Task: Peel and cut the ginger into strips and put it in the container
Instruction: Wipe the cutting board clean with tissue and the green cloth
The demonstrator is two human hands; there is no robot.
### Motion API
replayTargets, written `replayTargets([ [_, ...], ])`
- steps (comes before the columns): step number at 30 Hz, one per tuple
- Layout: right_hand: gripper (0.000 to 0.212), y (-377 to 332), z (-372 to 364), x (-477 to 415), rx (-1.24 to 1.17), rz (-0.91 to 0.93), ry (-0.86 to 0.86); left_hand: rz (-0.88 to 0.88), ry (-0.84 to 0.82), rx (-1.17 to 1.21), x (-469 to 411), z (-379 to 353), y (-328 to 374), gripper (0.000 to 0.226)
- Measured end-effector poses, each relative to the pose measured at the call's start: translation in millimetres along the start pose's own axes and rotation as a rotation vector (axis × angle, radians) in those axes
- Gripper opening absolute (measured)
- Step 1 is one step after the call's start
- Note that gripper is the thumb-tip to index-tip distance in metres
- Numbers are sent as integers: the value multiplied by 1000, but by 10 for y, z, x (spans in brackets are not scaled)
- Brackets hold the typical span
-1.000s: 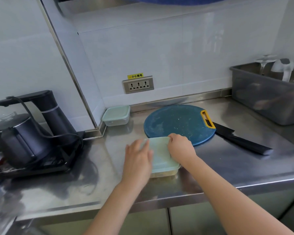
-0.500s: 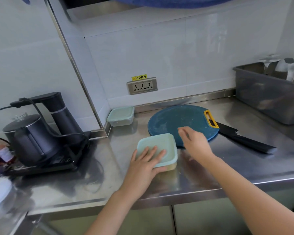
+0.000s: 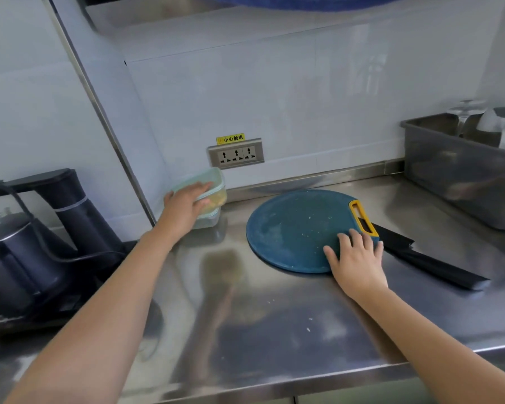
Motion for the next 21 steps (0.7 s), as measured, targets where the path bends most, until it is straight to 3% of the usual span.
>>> replayTargets([
  [7, 47, 1, -38, -41, -8, 23, 96, -31, -111, -9, -260, -380, -454, 38],
  [10, 35, -33, -30, -73, 4, 89, 168, -24, -114, -20, -372, -456, -566, 38],
  [14, 30, -40, -1, -120, 33, 138, 212, 92, -158, -51, -484, -555, -636, 44],
  [17, 22, -10, 33, -112, -32, 119, 258, 125, -54, -54, -408, -486, -288, 47],
  [19, 13, 52, 74, -109, -120, 73, 297, 56, 34, 12, -234, -431, 150, 41],
  [21, 16, 164, 112, -109, -245, -40, 307, 56, 8, 133, -44, -478, 544, 37],
])
Point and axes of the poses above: each hand's wrist, its own x-axis away from the middle knuckle, its own z-axis out of the back of the hand, y = z × x, the point moved 7 cm from there along -x, towards the middle knuckle, and after that the axes turned 14 degrees about -x, right-handed, at the moved point
